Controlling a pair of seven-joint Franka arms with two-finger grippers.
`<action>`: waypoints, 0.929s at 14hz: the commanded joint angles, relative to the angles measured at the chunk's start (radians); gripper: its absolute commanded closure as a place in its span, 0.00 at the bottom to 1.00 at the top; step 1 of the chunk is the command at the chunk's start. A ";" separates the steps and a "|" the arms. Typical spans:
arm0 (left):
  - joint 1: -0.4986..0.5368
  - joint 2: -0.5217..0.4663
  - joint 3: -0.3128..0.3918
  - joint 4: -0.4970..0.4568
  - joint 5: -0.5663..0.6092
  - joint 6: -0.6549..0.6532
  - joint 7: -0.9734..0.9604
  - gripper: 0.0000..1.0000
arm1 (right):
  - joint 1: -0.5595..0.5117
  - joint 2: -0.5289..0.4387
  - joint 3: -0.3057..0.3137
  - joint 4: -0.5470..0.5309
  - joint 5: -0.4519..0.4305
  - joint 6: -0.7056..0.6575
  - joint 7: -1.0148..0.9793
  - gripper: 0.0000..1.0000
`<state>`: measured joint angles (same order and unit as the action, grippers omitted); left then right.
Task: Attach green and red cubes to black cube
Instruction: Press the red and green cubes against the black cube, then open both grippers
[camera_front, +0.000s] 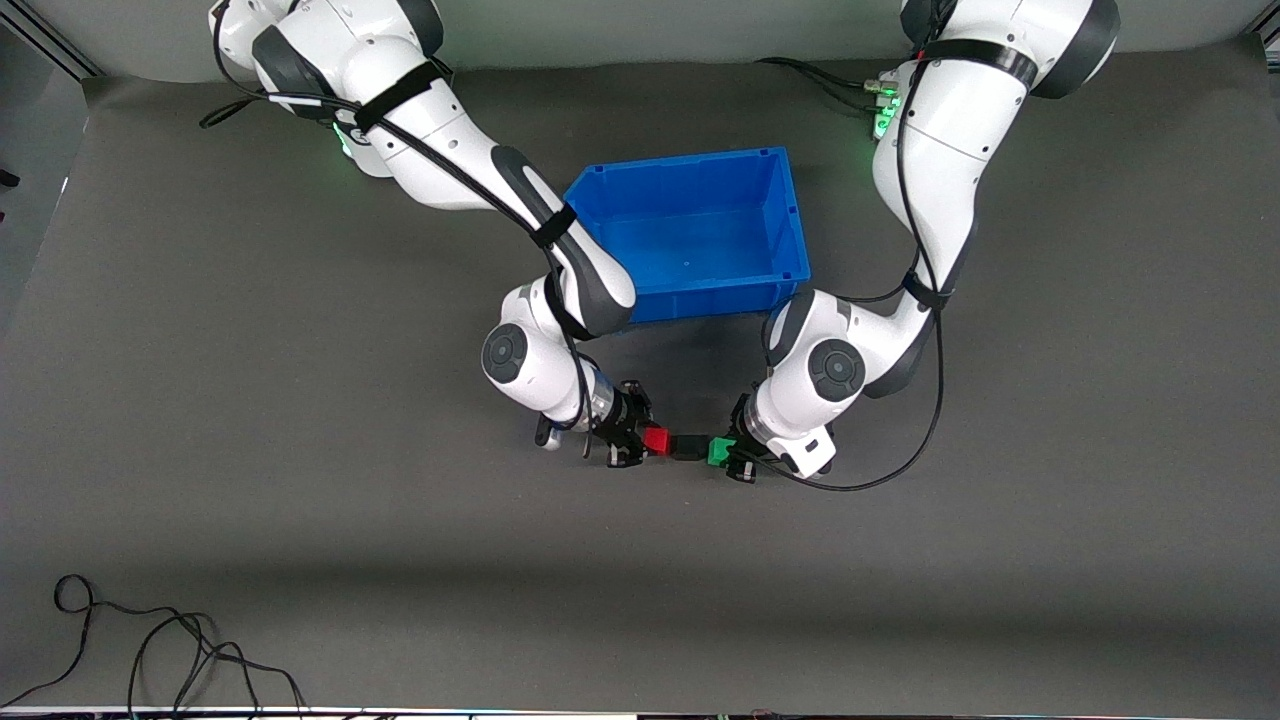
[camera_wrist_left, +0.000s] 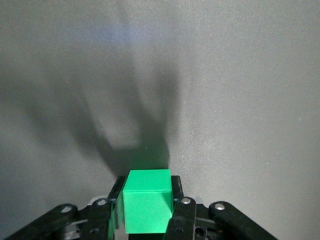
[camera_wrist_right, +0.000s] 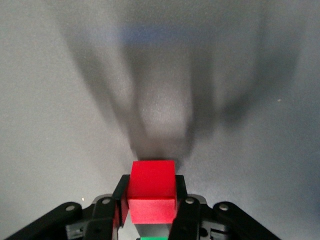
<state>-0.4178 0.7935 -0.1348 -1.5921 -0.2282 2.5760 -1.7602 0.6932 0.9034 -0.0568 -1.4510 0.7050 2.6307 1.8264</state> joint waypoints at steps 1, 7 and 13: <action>-0.029 0.055 0.017 0.063 0.016 -0.010 -0.039 1.00 | 0.026 0.041 -0.014 0.058 -0.016 0.012 0.024 0.71; -0.032 0.067 0.017 0.078 0.018 -0.011 -0.050 1.00 | 0.028 0.057 -0.014 0.066 -0.053 0.034 0.017 0.71; -0.026 0.062 0.017 0.080 0.023 -0.017 -0.045 1.00 | 0.025 0.074 -0.014 0.099 -0.048 0.049 0.027 0.71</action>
<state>-0.4225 0.8114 -0.1333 -1.5596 -0.2261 2.5614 -1.7729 0.7068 0.9373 -0.0580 -1.4130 0.6705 2.6685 1.8263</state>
